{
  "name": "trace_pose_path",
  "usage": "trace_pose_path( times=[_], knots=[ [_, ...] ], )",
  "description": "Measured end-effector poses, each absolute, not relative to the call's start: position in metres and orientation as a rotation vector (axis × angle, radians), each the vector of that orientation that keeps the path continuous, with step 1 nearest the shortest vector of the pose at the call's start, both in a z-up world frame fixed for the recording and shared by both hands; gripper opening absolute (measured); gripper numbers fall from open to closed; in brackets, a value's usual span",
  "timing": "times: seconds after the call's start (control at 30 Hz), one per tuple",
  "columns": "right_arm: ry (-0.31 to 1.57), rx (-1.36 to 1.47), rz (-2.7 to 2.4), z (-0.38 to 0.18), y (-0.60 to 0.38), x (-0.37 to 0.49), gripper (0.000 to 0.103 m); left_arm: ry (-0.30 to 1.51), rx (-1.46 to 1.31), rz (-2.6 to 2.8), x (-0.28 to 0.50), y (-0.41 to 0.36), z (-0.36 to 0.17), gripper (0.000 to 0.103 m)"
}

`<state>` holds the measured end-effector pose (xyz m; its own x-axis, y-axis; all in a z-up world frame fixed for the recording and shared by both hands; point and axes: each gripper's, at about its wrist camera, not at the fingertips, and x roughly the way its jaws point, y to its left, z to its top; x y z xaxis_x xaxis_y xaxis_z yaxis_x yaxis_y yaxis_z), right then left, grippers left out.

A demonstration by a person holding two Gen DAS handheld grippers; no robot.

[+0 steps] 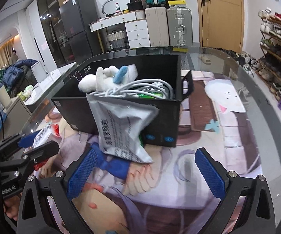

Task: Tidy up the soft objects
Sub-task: 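Grasp the silver packet with the right gripper while the left holds the white packet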

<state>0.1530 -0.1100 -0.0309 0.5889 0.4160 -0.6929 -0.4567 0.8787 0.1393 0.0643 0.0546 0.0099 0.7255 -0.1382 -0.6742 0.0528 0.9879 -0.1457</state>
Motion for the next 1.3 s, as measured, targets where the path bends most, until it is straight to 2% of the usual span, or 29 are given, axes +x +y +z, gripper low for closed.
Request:
trace_pose_path(
  times=[0.5, 0.73, 1.0, 1.17, 1.3],
  knots=[
    [0.816, 0.011, 0.445, -0.037, -0.086, 0.171, 0.102, 0.757, -0.16, -0.088, 0.065, 0.075, 0.005, 0.049],
    [0.827, 0.023, 0.398, -0.039, -0.09, 0.174, 0.098, 0.758, -0.16, -0.09, 0.065, 0.075, 0.005, 0.049],
    [0.828, 0.02, 0.392, -0.04, -0.099, 0.17, 0.082, 0.755, -0.169, -0.107, 0.063, 0.073, 0.008, 0.049],
    [0.826, 0.005, 0.413, -0.039, -0.099, 0.165, 0.062, 0.748, -0.172, -0.114, 0.062, 0.073, 0.011, 0.049],
    [0.817, -0.009, 0.421, -0.039, -0.103, 0.16, 0.054, 0.743, -0.179, -0.118, 0.061, 0.073, 0.012, 0.049]
  ],
)
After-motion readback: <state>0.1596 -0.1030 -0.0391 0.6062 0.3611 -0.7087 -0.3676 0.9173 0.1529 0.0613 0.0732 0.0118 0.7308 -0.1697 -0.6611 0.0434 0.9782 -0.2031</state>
